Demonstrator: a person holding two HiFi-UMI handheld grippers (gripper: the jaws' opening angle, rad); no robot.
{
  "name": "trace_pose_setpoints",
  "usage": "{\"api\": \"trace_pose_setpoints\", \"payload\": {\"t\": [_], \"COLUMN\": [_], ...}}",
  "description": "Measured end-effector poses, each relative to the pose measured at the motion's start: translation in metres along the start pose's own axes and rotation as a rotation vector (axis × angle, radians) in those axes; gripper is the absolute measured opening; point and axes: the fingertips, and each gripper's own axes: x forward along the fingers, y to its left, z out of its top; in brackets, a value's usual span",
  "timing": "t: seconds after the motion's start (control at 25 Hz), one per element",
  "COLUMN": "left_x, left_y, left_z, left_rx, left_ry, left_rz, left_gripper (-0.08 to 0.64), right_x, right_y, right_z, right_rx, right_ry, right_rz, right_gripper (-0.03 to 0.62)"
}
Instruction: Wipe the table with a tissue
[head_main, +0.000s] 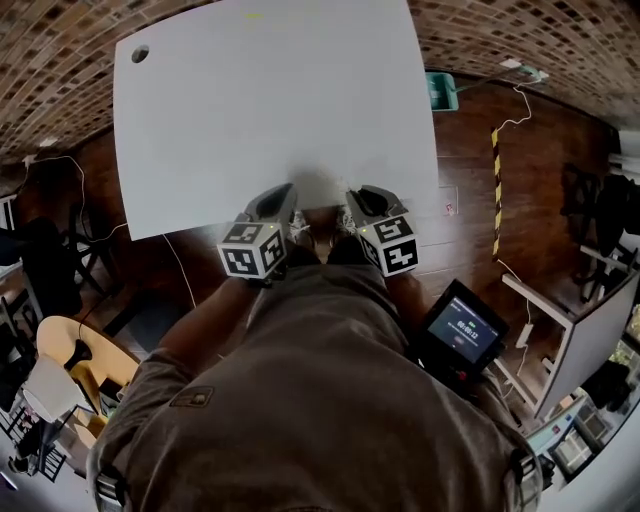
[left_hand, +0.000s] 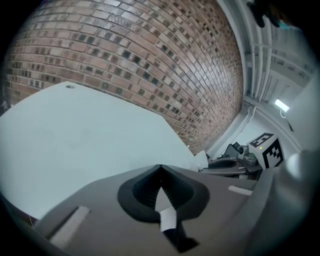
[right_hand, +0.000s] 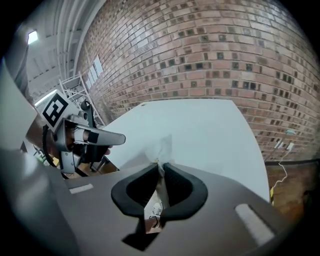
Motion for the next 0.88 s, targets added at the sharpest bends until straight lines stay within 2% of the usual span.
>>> {"api": "trace_pose_setpoints", "payload": {"t": [0.16,0.4,0.6,0.88], "left_x": [-0.012,-0.037,-0.059,-0.083], "left_y": [-0.011,-0.035,-0.074,-0.134], "left_z": [-0.003,-0.010,-0.031,-0.073], "left_rx": [0.036,0.147,0.184,0.201], "left_ry": [-0.036,-0.142,-0.218,-0.258], "left_rz": [0.006,0.097,0.160,0.201], "left_gripper": [0.002,0.002,0.002,0.002], "right_x": [-0.015,-0.048,-0.089,-0.148], "right_y": [0.008,0.019,0.021,0.022], "right_z": [-0.006,-0.015,-0.030,-0.068], "right_rx": [-0.004,-0.045,-0.039,-0.020], "right_ry": [-0.030,-0.103,-0.210,-0.304], "right_rz": [0.011,0.069,0.127,0.200], "right_gripper": [0.044,0.044,0.045,0.045]}}
